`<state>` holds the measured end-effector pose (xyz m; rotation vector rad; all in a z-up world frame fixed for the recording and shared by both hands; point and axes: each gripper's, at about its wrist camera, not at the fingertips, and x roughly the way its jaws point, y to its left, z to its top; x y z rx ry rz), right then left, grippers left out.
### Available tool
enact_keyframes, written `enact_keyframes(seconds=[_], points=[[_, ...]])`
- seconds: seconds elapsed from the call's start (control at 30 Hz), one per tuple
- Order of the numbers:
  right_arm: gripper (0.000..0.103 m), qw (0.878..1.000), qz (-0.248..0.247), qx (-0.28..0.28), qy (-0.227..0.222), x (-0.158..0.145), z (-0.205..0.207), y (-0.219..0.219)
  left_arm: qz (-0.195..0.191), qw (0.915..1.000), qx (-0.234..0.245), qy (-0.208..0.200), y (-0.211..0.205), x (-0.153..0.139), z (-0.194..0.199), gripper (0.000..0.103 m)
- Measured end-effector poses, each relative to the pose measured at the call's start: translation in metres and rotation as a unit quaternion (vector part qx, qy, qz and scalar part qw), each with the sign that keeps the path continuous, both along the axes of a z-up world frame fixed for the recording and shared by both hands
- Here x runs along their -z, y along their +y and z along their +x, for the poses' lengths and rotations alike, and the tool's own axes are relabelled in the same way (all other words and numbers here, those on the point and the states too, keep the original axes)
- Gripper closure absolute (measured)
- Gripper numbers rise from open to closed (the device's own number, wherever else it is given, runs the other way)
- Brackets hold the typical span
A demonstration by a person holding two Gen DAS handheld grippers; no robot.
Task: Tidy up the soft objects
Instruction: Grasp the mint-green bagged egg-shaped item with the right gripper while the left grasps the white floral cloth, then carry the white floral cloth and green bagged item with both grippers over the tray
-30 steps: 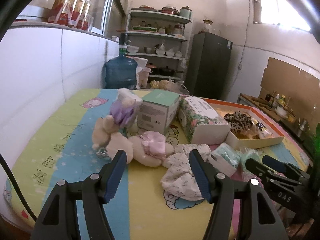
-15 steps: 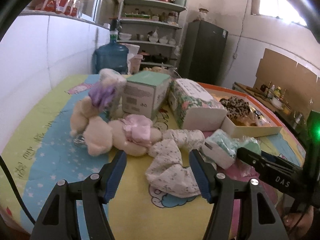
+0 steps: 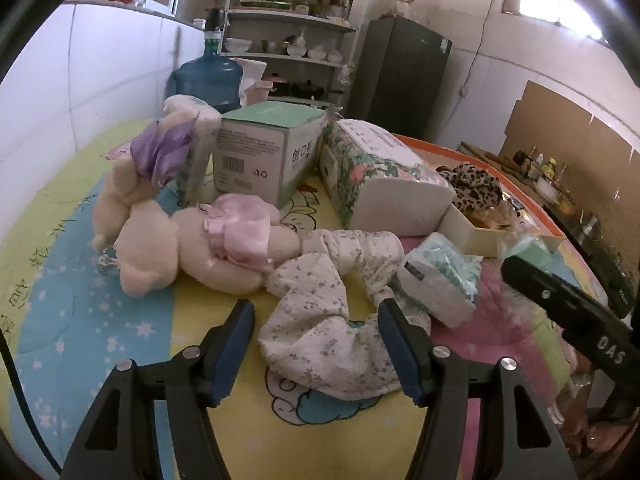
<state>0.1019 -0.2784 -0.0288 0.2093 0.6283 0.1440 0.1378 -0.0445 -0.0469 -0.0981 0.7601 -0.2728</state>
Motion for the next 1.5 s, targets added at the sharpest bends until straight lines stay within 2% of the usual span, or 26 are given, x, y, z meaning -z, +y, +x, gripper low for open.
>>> enact_keyframes(seconds=[0.2,0.33,0.5,1.1,1.5], points=[[0.046,1.000,-0.004,-0.004,-0.006,-0.004,-0.003,0.003,-0.009,0.9999,-0.005,0.004,0.004,0.000,0.001,0.067],[0.046,1.000,-0.006,-0.008,-0.010,-0.006,-0.004,0.007,-0.008,1.0000,0.000,0.003,0.003,0.001,-0.001,0.078],[0.046,1.000,-0.012,-0.012,-0.014,-0.009,-0.007,0.011,-0.005,1.0000,0.000,-0.003,0.003,-0.001,-0.005,0.085],[0.046,0.998,-0.025,-0.040,-0.042,-0.029,-0.009,0.032,0.016,0.9967,-0.030,-0.074,0.021,-0.043,-0.027,0.086],[0.046,0.997,-0.028,-0.043,-0.060,-0.041,-0.009,0.034,0.018,0.9936,-0.032,-0.107,0.023,-0.064,-0.036,0.086]])
